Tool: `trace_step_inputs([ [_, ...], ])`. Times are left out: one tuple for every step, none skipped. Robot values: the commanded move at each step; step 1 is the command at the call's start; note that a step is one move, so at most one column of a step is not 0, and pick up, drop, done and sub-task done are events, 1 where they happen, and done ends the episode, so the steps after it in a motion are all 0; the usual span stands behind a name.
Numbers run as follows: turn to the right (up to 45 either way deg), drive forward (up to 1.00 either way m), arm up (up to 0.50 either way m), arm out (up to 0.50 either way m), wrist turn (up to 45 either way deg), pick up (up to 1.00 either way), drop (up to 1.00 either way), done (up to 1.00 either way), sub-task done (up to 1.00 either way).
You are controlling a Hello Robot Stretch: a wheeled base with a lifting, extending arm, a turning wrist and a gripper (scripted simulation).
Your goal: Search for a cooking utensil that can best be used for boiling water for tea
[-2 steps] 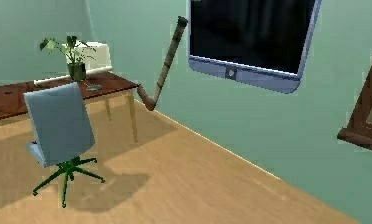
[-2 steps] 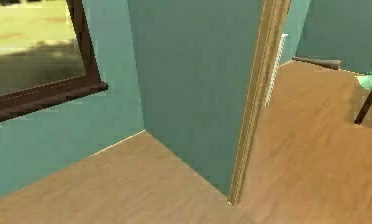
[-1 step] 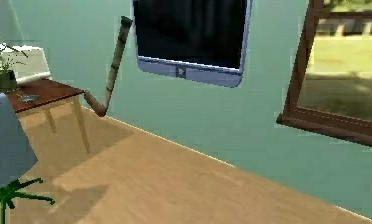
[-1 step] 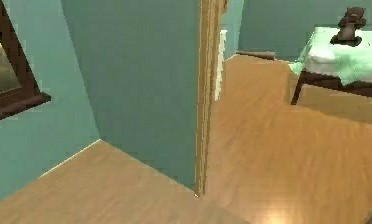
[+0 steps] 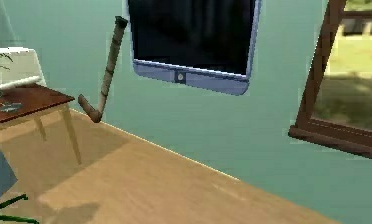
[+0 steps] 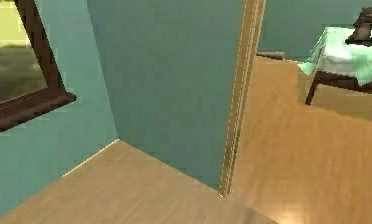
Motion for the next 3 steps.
trace_step_inputs([
  [-45.0,0.0,0.0,0.0,0.0,0.0,0.0,0.0,0.0],
  [-42.0,0.0,0.0,0.0,0.0,0.0,0.0,0.0,0.0],
  [0.0,0.4,0.0,0.0,0.0,0.0,0.0,0.0,0.0],
])
